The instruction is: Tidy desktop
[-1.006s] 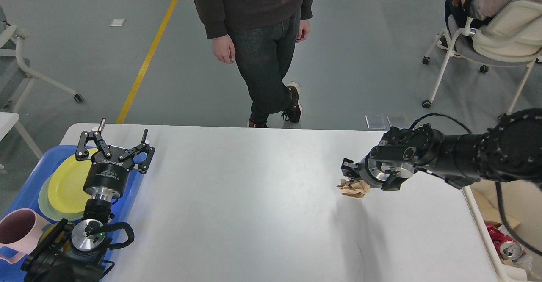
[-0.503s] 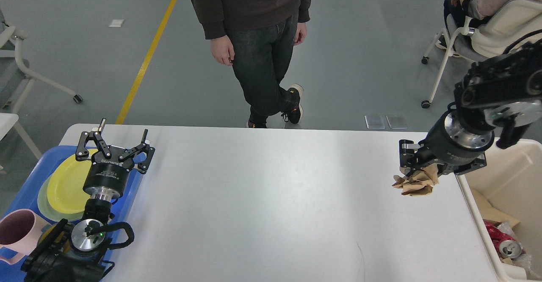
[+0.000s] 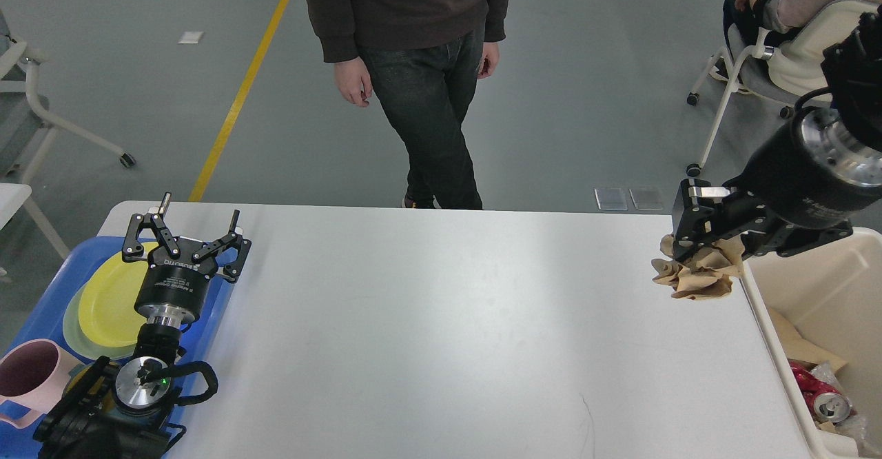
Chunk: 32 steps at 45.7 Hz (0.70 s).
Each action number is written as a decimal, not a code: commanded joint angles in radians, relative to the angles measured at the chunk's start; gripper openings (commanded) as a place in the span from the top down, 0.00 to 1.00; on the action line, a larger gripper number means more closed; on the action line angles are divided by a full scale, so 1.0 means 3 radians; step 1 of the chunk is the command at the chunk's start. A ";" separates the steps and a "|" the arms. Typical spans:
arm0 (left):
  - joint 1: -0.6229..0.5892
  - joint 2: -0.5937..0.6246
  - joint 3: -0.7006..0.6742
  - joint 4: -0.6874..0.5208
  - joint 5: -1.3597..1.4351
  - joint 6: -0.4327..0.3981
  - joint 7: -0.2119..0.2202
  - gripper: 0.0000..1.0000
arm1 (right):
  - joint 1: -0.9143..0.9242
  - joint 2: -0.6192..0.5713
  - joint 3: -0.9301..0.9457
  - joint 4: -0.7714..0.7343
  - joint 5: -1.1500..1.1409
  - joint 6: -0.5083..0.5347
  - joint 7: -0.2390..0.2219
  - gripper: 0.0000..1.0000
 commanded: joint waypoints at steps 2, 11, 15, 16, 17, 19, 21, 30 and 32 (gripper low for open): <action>0.0000 -0.0005 0.0000 0.0000 0.0004 0.0000 0.0000 0.04 | -0.0003 -0.0031 -0.0270 -0.0060 -0.0001 -0.0066 0.0003 1.00; 0.0000 -0.0005 0.0000 0.0000 -0.0001 0.0000 0.0000 0.04 | -0.0360 -0.0353 -0.0833 -0.0443 -0.0057 -0.0521 -0.0002 1.00; 0.0000 -0.0005 0.0000 0.0000 0.0004 0.0000 0.0000 0.04 | -0.0810 -0.0619 -0.0910 -0.0877 -0.0103 -0.0619 -0.0002 1.00; 0.0000 -0.0005 0.0000 0.0000 0.0004 0.0000 0.0000 0.04 | -0.0932 -0.0695 -0.0910 -0.1015 -0.0103 -0.0619 -0.0002 1.00; 0.0000 -0.0005 0.0000 0.0000 0.0004 0.0000 0.0000 0.04 | -0.1075 -0.0767 -0.0900 -0.1153 -0.0103 -0.0624 -0.0002 1.00; 0.0000 -0.0005 0.0000 0.0000 0.0004 0.0000 0.0000 0.04 | -0.1331 -0.0900 -0.0879 -0.1439 -0.0103 -0.0634 -0.0002 1.00; 0.0000 -0.0005 0.0000 0.0000 -0.0001 0.0000 0.0000 0.04 | -0.1597 -0.0992 -0.0859 -0.1700 -0.0098 -0.0675 0.0003 1.00; 0.0000 -0.0005 0.0000 0.0000 0.0004 0.0000 0.0000 0.04 | -0.3151 -0.1126 -0.0220 -0.2585 -0.0037 -0.1288 0.0003 1.00; 0.0000 -0.0005 0.0000 0.0000 0.0004 0.0000 0.0000 0.04 | -0.3499 -0.1126 -0.0021 -0.2810 -0.0027 -0.1370 0.0003 1.00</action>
